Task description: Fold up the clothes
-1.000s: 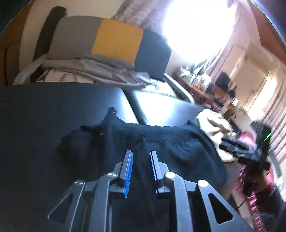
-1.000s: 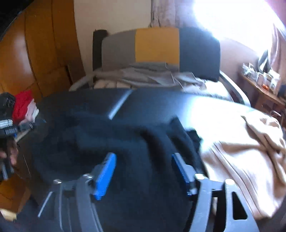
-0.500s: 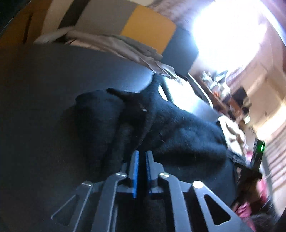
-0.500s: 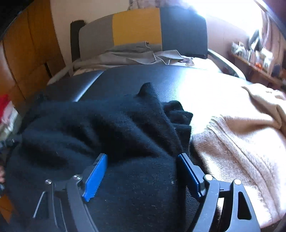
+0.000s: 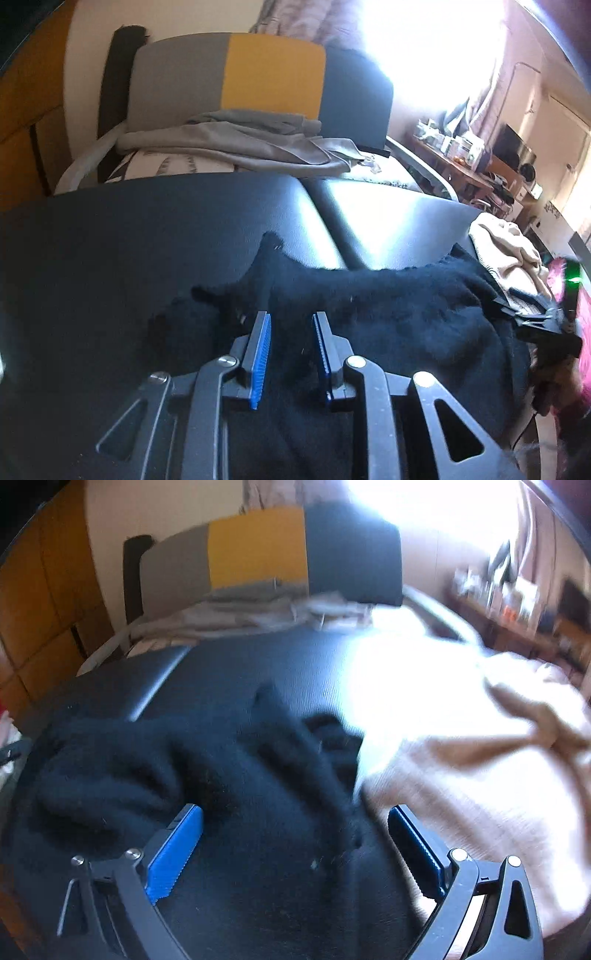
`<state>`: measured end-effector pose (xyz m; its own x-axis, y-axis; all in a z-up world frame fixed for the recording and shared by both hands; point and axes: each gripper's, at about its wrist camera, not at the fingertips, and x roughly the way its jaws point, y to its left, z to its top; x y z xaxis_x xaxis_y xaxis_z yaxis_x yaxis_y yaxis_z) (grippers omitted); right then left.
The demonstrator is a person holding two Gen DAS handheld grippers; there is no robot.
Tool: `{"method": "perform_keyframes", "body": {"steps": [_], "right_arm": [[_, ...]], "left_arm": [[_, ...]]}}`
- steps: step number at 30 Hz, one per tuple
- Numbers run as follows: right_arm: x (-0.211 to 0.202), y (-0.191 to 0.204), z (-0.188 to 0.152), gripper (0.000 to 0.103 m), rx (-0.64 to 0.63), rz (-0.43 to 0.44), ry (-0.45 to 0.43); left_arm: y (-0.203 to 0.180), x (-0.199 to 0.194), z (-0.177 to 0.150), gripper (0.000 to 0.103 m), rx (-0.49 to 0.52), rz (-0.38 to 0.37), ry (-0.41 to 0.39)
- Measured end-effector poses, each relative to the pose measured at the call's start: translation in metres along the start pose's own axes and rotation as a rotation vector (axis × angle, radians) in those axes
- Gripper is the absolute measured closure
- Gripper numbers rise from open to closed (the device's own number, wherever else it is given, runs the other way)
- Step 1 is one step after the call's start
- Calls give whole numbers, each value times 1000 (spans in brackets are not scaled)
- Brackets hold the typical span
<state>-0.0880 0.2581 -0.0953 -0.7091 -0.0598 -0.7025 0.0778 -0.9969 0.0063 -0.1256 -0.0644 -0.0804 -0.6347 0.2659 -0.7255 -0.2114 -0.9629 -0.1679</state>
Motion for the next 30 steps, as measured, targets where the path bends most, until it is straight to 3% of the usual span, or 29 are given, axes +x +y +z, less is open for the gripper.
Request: {"method": "perform_keyframes", "body": {"steps": [2,4,7,10,12,14,16,20,26,30], "right_arm": [[-17,14,12,2,-70,-8,-76],[-24,31,25,2,-120,77,-101],[-13,60,37,2,-215,169,-62],[17,75,36,2,-287,155,33],[42,72,30,2,-277,124,117],[52,61,27,0,-219,151,126],[57,58,23,0,-207,155,118],[59,68,20,0,-213,133,97],[58,67,17,0,-203,136,80],[62,62,20,0,-190,153,76]], "left_arm": [[-2,8,5,80,23,21,7],[-1,15,8,80,27,28,22],[3,23,7,80,36,53,39],[12,36,3,80,33,65,62],[21,43,-1,80,24,56,49],[28,47,-4,77,26,62,26],[38,51,-3,73,4,60,18],[62,55,-3,73,-103,-13,16],[53,51,-5,73,-82,33,8],[69,25,-8,73,-214,-45,-2]]}}
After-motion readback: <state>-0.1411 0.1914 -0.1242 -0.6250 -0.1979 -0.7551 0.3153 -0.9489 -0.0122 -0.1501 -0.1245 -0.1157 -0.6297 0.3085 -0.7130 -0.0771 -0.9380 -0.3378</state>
